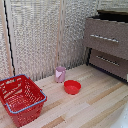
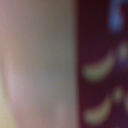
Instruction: Shift your gripper thoughtfully near the cereal snack bar. Tenderly grip the snack bar with your precision device. Carefully hover the precision device above the first drawer installation and invite the snack bar to descend into the first drawer installation.
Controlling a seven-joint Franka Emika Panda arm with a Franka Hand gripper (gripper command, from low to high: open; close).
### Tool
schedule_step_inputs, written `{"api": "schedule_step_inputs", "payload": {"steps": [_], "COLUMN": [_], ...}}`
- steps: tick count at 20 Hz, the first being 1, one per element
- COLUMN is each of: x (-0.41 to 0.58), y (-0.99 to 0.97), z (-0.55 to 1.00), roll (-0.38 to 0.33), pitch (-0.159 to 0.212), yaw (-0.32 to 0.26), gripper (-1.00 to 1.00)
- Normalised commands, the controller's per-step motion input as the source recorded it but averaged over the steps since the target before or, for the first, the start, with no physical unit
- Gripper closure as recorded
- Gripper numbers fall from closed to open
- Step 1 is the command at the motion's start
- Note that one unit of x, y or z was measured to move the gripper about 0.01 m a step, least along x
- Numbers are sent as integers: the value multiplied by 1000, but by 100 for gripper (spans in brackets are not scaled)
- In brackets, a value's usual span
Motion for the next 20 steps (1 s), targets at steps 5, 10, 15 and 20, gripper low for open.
{"api": "schedule_step_inputs", "payload": {"steps": [5, 10, 15, 20], "x": [0, 0, 9, 77], "y": [-891, -913, -847, -451], "z": [26, 0, -13, -235], "roll": [-1, 0, -13, -53], "pitch": [113, 109, 86, 42], "yaw": [82, 78, 95, 171], "gripper": [100, 100, 100, 100]}}
